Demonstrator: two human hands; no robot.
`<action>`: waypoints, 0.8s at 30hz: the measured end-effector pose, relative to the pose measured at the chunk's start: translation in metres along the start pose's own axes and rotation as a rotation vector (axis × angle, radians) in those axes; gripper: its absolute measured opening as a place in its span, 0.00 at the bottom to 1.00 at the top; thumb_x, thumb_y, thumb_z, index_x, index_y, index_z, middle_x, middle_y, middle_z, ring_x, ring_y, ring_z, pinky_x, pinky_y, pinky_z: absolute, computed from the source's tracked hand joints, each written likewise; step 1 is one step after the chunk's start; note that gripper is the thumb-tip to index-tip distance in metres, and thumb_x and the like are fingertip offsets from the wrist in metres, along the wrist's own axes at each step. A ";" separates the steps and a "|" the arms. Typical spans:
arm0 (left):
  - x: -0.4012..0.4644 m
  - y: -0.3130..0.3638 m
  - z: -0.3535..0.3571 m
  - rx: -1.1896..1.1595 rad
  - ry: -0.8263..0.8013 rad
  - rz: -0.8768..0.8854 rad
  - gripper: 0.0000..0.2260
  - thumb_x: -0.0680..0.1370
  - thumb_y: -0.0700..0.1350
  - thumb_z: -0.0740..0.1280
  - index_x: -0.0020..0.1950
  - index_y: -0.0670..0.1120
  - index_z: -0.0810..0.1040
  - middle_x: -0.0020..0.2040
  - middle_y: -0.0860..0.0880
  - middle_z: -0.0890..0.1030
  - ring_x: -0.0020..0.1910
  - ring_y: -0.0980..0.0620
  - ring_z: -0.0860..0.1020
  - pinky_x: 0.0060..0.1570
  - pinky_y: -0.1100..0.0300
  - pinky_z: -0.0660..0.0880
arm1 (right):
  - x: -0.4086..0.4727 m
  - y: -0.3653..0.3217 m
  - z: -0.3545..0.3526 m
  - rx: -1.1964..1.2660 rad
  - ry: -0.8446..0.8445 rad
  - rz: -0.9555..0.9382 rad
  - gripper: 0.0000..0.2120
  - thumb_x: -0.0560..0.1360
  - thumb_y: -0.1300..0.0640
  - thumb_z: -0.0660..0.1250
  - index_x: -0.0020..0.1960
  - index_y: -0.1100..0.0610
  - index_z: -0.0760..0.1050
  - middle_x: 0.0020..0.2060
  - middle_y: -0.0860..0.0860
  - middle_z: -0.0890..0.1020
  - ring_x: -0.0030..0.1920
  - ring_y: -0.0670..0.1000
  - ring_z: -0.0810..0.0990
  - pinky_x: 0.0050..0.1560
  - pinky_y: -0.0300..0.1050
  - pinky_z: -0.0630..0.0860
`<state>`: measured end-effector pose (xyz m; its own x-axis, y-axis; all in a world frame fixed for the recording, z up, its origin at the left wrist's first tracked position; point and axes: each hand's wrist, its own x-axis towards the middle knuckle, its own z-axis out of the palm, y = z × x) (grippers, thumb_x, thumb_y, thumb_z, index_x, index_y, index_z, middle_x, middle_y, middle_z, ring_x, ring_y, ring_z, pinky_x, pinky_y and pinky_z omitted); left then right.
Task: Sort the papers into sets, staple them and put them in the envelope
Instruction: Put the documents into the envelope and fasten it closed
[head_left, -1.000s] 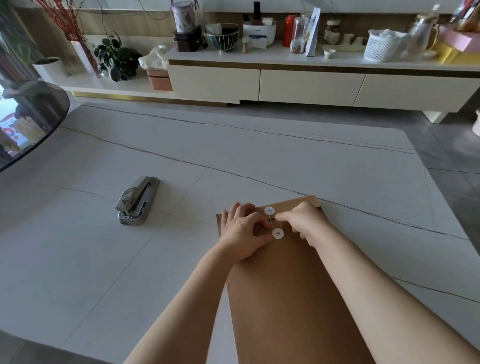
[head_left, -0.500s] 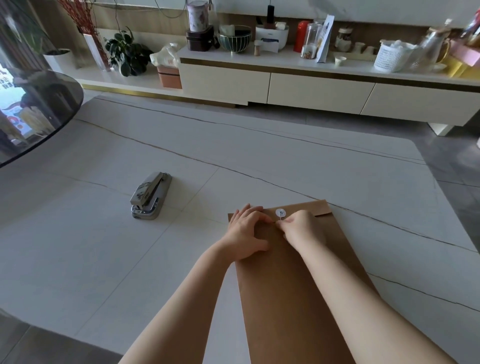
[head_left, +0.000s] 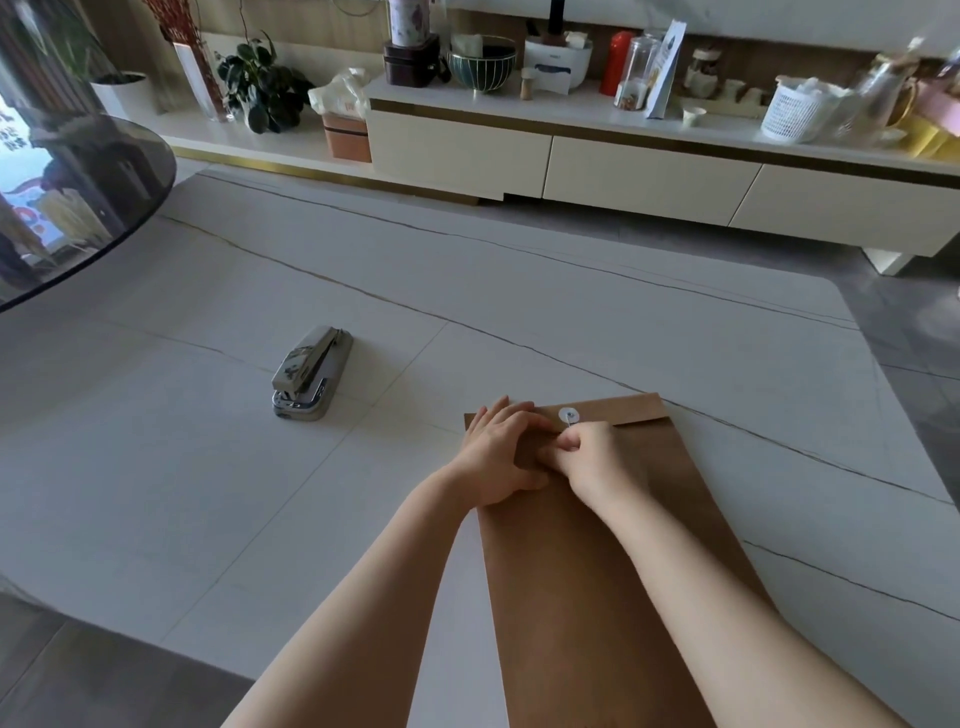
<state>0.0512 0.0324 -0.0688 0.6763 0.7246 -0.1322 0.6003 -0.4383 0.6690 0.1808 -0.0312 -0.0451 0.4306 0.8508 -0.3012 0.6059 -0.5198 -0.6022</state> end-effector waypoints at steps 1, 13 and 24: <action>-0.001 0.000 0.000 -0.004 -0.004 0.008 0.27 0.72 0.46 0.72 0.69 0.56 0.69 0.76 0.52 0.60 0.77 0.50 0.47 0.74 0.53 0.41 | -0.009 0.003 0.001 0.012 0.034 0.001 0.07 0.73 0.48 0.70 0.40 0.50 0.79 0.37 0.47 0.82 0.43 0.52 0.81 0.41 0.44 0.72; -0.010 0.020 -0.001 0.276 -0.147 0.056 0.24 0.80 0.42 0.59 0.66 0.71 0.67 0.79 0.51 0.46 0.77 0.47 0.40 0.72 0.49 0.34 | -0.046 0.037 -0.019 0.344 0.030 0.153 0.05 0.72 0.53 0.72 0.42 0.54 0.82 0.39 0.50 0.84 0.42 0.50 0.80 0.40 0.42 0.72; -0.009 0.014 0.004 0.178 -0.086 0.042 0.21 0.79 0.44 0.62 0.65 0.68 0.71 0.79 0.51 0.51 0.77 0.49 0.42 0.73 0.49 0.35 | -0.007 0.045 -0.036 0.275 0.106 0.223 0.04 0.71 0.55 0.72 0.41 0.56 0.81 0.40 0.50 0.82 0.42 0.50 0.78 0.45 0.44 0.72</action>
<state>0.0550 0.0179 -0.0610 0.7319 0.6588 -0.1737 0.6313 -0.5598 0.5368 0.2294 -0.0632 -0.0432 0.6072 0.6989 -0.3779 0.2930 -0.6391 -0.7111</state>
